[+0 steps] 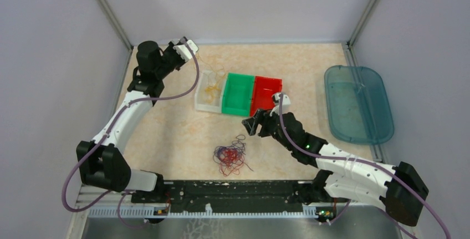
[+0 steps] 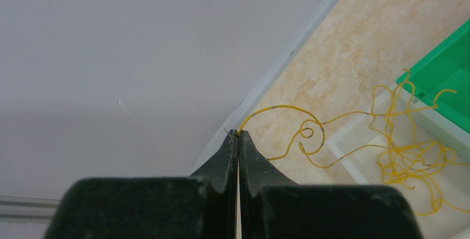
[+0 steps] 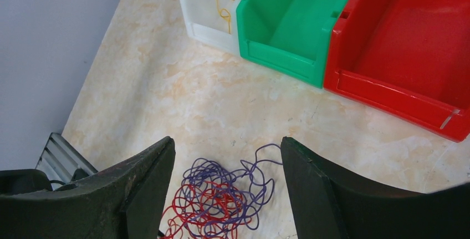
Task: Untangle the cables
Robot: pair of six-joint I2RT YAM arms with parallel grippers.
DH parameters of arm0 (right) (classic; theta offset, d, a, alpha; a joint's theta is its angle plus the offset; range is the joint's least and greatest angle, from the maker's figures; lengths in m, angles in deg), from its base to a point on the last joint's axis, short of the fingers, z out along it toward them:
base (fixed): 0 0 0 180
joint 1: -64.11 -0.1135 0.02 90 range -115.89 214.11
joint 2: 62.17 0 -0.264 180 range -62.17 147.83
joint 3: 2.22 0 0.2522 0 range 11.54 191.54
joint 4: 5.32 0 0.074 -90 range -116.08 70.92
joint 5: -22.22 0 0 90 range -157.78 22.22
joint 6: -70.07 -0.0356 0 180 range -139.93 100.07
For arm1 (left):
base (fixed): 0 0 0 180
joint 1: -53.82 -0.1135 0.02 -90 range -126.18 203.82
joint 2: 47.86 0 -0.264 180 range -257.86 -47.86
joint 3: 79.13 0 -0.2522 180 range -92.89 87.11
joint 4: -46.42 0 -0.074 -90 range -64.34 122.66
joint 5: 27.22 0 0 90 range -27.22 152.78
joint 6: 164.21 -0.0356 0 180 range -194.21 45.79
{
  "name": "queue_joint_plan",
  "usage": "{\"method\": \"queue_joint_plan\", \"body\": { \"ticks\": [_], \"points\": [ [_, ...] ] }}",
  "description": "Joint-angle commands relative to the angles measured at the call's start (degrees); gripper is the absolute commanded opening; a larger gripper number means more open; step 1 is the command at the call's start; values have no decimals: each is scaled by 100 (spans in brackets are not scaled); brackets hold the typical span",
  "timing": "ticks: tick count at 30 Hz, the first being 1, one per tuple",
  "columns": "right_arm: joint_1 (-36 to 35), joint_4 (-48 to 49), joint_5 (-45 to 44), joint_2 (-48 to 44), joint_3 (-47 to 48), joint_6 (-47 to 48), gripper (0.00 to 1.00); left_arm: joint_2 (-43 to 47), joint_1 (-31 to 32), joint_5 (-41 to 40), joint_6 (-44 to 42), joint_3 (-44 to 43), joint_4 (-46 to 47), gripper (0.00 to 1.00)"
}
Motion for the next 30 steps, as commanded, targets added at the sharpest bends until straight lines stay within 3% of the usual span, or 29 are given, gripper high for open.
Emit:
{"method": "queue_joint_plan", "body": {
  "ticks": [1,12,30],
  "points": [
    [42,249,-39,-66,182,-35,71,70,20,228,91,62,112,0],
    [51,325,-32,-45,130,-69,71,284,269,-110,-1011,707,105,0],
    [68,291,-123,-199,14,-117,71,-56,959,-275,-871,1027,107,0]
  ]
}}
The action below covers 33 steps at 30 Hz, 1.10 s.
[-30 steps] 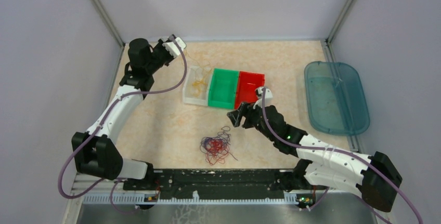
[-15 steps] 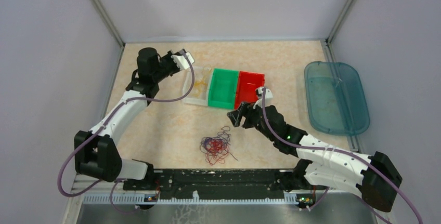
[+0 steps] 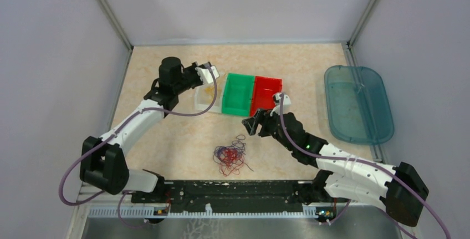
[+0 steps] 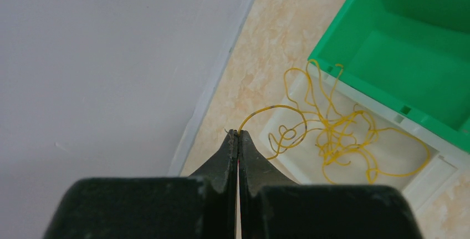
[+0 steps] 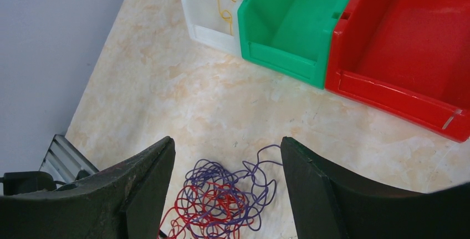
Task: Untangle the cables
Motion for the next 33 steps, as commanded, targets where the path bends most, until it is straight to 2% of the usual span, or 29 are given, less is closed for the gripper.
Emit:
{"method": "queue_joint_plan", "body": {
  "ticks": [1,15,26,33],
  "points": [
    [78,250,-116,-217,4,-77,71,-197,103,-219,-30,72,118,0],
    [199,7,-155,-393,14,-94,71,-1027,317,-370,-326,134,279,0],
    [338,-237,-134,-463,116,-102,70,-1861,423,-683,-9,-106,292,0],
    [343,-351,-183,-495,167,-102,70,-2288,385,-787,175,-74,647,0]
  ]
}}
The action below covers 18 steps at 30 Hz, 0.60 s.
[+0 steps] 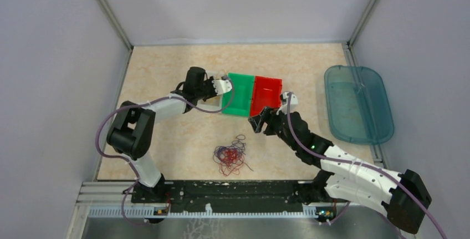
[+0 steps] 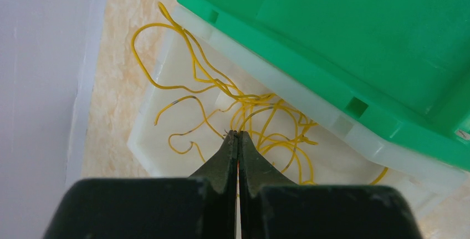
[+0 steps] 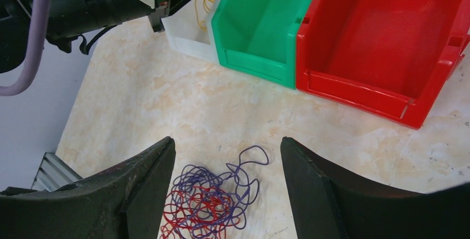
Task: Untangle the cables
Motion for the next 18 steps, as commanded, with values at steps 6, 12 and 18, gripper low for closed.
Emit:
{"method": "queue_joint_plan", "body": {
  "ticks": [6,12,18],
  "points": [
    [50,38,-78,-124,199,-28,70,-224,-81,-14,275,-83,449,0],
    [54,96,-23,-172,201,-42,70,115,-279,591,630,-1017,-1372,82],
    [59,165,48,-168,207,-35,70,856,-437,1336,650,-1375,-2307,90]
  ]
}}
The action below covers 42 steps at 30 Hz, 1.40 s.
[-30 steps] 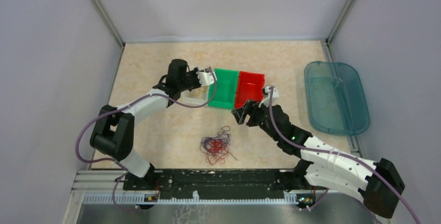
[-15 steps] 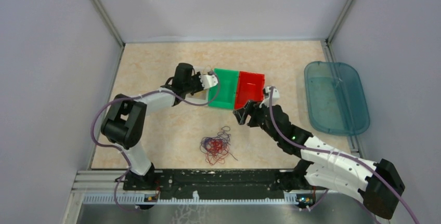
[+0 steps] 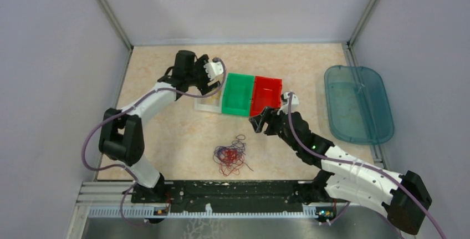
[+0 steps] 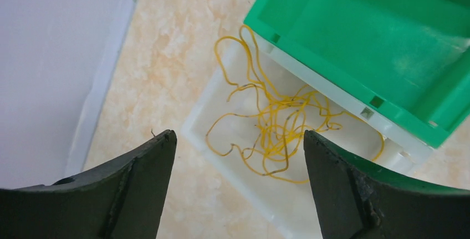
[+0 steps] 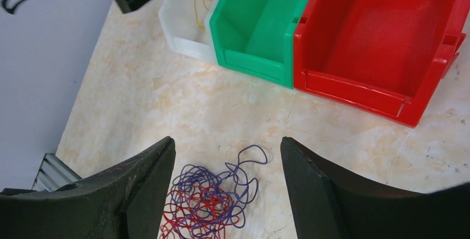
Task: Untangle the cables
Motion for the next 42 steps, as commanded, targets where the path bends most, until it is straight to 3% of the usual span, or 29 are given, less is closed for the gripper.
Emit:
{"method": "queue_joint_plan", "body": {
  "ticks": [1,8,11,15,22,30,42],
  "points": [
    [27,261,81,-99,215,-11,70,764,-96,816,101,-367,-1072,91],
    [24,209,451,21,363,151,71,1416,-127,1843,-386,-792,-2832,94],
    [28,41,628,54,408,213,71,1890,21,2352,-681,-355,-3380,94],
    [36,-47,679,-107,271,173,71,2432,669,2557,-1432,587,-4291,92],
    [45,-340,560,-298,249,130,71,2802,1929,2406,-1481,1754,-4031,77],
    [59,-527,391,-501,205,103,71,2474,2372,2218,-1410,2064,-2974,41],
    [89,-497,387,-637,74,170,71,2111,2853,1849,-1611,2239,-2495,35]
  ]
}}
